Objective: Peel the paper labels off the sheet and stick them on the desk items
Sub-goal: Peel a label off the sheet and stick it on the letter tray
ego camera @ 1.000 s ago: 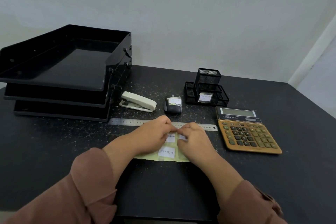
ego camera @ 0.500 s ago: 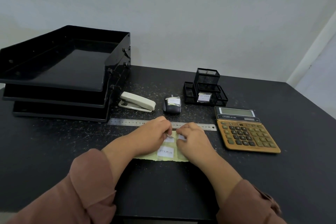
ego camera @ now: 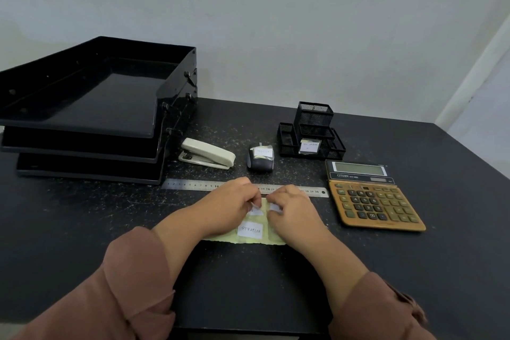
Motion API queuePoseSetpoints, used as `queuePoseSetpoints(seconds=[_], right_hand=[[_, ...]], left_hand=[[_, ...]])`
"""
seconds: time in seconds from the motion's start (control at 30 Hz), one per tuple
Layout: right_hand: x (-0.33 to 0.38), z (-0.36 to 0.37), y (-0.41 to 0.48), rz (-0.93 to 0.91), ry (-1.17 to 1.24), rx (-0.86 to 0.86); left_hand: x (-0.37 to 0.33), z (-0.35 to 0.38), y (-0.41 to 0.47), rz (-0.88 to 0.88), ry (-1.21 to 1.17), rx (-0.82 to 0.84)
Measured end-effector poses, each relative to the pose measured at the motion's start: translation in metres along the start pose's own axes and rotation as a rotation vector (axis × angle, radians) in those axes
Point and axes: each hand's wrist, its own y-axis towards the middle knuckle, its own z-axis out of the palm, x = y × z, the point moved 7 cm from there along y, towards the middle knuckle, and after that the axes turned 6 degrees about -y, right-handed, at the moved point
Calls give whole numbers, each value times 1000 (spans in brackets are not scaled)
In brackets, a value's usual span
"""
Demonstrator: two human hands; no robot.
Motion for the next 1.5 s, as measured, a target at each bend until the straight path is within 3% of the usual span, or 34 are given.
queuePoseSetpoints(seconds=[0.7, 0.9, 1.2, 1.5], right_hand=[[3, -3, -2, -17, 34, -59], [2, -6, -3, -39, 68, -119], [-2, -29, -7, -22, 182, -370], [9, -18, -7, -110, 224, -246]], left_hand=[[22, -21, -5, -120, -376, -264], [22, -15, -4, -102, -323, -218], [22, -12, -2, -134, -297, -193], [8, -13, -4, -35, -267, -183]])
